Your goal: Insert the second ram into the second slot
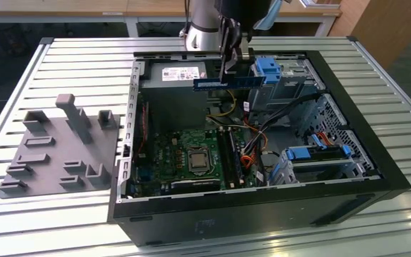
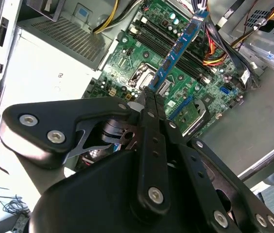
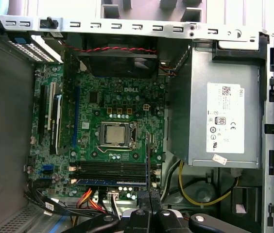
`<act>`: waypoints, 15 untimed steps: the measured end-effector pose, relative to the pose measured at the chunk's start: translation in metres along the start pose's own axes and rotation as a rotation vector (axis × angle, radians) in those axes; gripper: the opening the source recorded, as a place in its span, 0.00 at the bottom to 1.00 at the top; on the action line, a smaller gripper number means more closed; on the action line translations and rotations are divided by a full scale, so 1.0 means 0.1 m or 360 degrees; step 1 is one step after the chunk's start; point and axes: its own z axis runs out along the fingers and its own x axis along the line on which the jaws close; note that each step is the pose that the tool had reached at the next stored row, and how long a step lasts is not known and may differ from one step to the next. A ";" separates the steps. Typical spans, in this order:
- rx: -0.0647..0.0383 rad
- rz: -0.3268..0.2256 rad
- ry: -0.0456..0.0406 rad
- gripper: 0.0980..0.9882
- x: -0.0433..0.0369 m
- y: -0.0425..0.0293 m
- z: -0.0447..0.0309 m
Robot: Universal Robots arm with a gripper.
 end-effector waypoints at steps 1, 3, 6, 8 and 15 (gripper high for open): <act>0.0000 0.0000 0.0000 0.02 0.003 0.000 0.001; 0.0000 0.0000 0.0000 0.02 0.006 0.000 0.000; 0.0000 0.0000 0.0001 0.02 0.021 0.000 0.000; 0.0000 0.0000 0.0001 0.02 0.038 0.001 0.000; 0.0000 0.0000 0.0003 0.02 0.076 0.002 0.001</act>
